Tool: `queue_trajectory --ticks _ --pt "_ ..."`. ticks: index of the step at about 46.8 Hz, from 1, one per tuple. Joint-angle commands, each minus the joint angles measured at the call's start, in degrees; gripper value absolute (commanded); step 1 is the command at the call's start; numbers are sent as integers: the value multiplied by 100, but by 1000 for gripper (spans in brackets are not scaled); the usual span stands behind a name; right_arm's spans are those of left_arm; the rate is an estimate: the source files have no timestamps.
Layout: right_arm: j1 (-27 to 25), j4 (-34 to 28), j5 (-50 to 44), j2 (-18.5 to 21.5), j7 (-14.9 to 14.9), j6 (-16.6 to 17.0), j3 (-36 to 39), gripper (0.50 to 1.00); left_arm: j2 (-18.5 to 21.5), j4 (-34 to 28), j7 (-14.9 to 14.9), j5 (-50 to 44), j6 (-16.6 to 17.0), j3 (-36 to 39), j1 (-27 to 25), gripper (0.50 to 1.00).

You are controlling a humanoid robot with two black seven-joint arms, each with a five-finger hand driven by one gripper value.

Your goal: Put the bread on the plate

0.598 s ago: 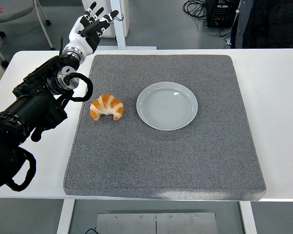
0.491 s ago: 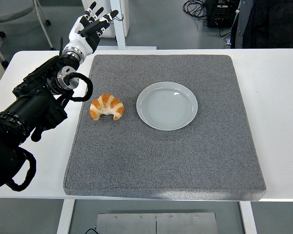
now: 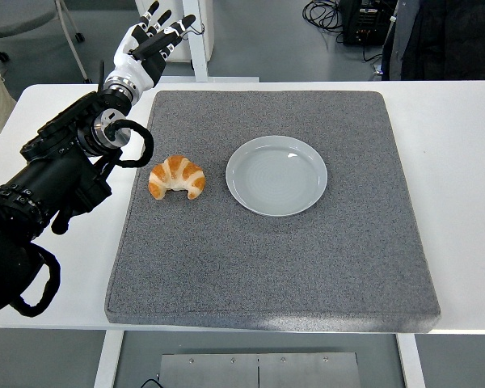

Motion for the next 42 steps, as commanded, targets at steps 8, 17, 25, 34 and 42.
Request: queue_trajectory --ticks 8,17,25,34,42 --pt "0 0 -1 0 0 0 0 1000 70 -386 -12 34 51 102 0 989" --pt "0 0 -1 0 0 0 0 1000 737 -1826 -21 96 604 242 141 989" --pt "0 0 -1 0 0 0 0 1000 1248 -2970 -21 96 1176 541 237 989" --pt "0 0 -1 0 0 0 0 1000 1731 -3471 32 131 1194 1033 229 989" --pt "0 0 -1 0 0 0 0 1000 2127 -3823 32 596 1185 1402 150 989"
